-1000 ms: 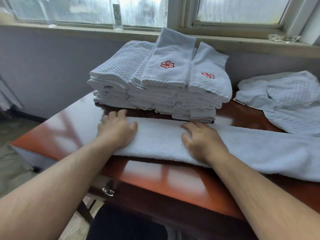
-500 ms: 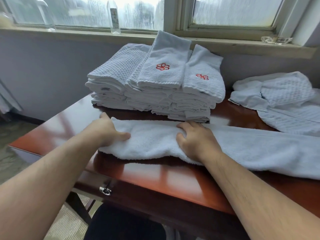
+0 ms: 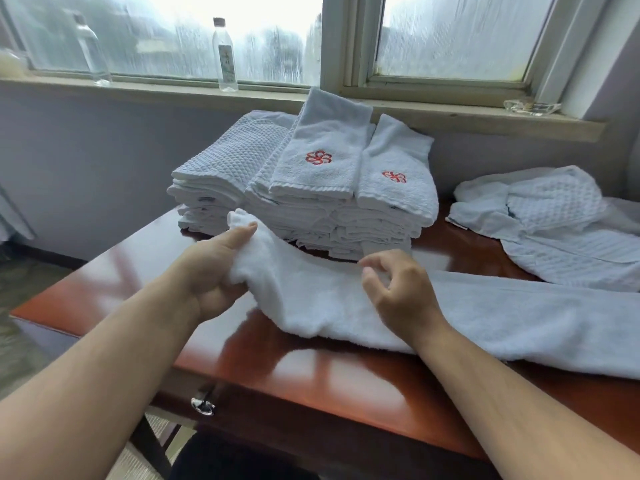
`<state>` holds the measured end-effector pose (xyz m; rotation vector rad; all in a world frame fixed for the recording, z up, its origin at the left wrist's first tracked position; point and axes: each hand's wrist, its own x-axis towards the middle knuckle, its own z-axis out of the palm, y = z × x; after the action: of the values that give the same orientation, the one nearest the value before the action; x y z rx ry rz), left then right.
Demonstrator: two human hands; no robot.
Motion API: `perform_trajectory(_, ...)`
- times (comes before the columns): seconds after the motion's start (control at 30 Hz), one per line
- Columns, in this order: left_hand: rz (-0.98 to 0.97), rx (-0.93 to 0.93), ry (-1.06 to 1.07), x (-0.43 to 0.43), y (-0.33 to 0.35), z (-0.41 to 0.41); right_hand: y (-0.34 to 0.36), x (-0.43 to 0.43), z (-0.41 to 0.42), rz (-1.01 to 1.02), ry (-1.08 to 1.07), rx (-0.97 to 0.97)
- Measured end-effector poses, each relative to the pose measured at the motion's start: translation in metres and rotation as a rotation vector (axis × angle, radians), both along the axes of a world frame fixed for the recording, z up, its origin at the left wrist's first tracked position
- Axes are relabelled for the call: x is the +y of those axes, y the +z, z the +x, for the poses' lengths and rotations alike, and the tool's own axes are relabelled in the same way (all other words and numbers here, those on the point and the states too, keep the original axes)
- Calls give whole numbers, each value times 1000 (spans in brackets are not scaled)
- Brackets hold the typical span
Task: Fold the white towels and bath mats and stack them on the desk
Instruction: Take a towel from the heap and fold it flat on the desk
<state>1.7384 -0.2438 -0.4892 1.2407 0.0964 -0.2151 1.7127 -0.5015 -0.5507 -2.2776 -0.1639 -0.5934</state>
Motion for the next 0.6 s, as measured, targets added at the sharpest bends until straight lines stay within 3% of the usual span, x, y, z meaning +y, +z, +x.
perform_trajectory(0.1, -57, 7, -50, -34, 20, -5, 25, -13, -5, 459, 128, 347)
perform_trajectory(0.2, 32, 21, -219, -92, 38, -14, 43, -37, -16, 822, 221, 611)
perform_trajectory(0.37, 37, -167, -478, -202, 69, -28, 52, -104, -46, 1208, 179, 558)
perform_trajectory(0.5, 1, -314, -608, -258, 81, -32, 50, -169, -75, 1363, 147, 437)
perform_trajectory(0.6, 288, -527, -568, -271, 53, -29, 47, -202, -94, 1394, 122, 562)
